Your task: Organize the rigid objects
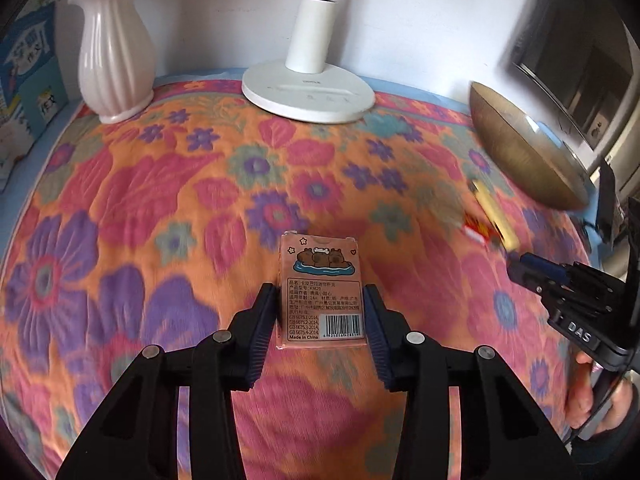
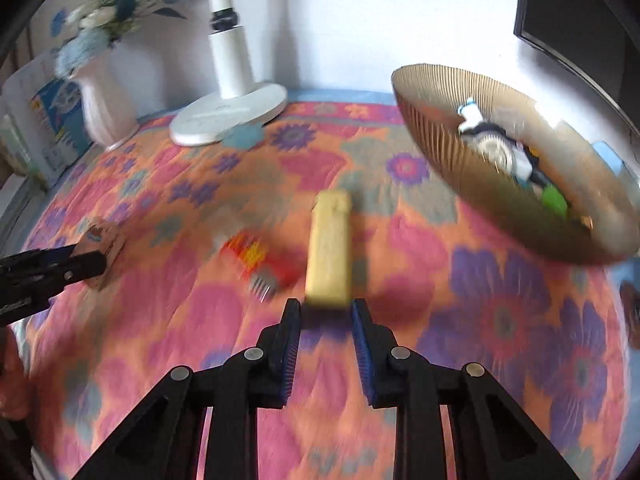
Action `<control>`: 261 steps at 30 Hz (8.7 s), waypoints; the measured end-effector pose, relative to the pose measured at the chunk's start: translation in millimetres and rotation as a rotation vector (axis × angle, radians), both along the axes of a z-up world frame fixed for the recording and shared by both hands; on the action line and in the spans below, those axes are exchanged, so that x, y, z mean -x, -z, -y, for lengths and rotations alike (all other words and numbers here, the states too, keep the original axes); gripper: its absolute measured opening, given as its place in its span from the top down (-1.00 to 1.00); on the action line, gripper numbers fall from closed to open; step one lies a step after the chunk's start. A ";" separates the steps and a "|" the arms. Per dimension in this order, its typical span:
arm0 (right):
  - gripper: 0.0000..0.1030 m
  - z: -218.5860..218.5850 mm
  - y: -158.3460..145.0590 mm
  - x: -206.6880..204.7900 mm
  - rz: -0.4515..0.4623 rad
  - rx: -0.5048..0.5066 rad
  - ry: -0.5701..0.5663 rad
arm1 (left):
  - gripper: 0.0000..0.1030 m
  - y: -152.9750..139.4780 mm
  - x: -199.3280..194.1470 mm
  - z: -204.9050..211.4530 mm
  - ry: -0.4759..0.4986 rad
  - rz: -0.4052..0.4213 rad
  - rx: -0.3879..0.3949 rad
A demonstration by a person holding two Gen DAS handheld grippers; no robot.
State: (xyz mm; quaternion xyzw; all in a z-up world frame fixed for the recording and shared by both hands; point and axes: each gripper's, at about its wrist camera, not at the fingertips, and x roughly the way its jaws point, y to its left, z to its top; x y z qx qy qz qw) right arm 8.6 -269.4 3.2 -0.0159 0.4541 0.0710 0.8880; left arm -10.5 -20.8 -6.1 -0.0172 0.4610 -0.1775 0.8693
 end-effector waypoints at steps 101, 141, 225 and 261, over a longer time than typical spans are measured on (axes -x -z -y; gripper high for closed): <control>0.55 -8.3 -0.5 19.7 -0.026 0.058 -0.337 | 0.27 -91.6 4.0 105.4 0.166 0.244 -0.058; 0.09 171.3 -108.3 -23.8 0.114 -0.159 0.275 | -0.25 -134.4 -49.5 154.2 0.146 0.206 0.121; -0.34 -36.1 4.2 -62.2 0.014 0.040 -0.204 | -0.12 -11.9 -150.3 109.4 -0.043 0.029 0.041; 0.38 -31.3 0.3 49.7 -0.027 -0.102 -0.136 | -0.06 -15.2 13.8 1.1 -0.042 0.150 -0.016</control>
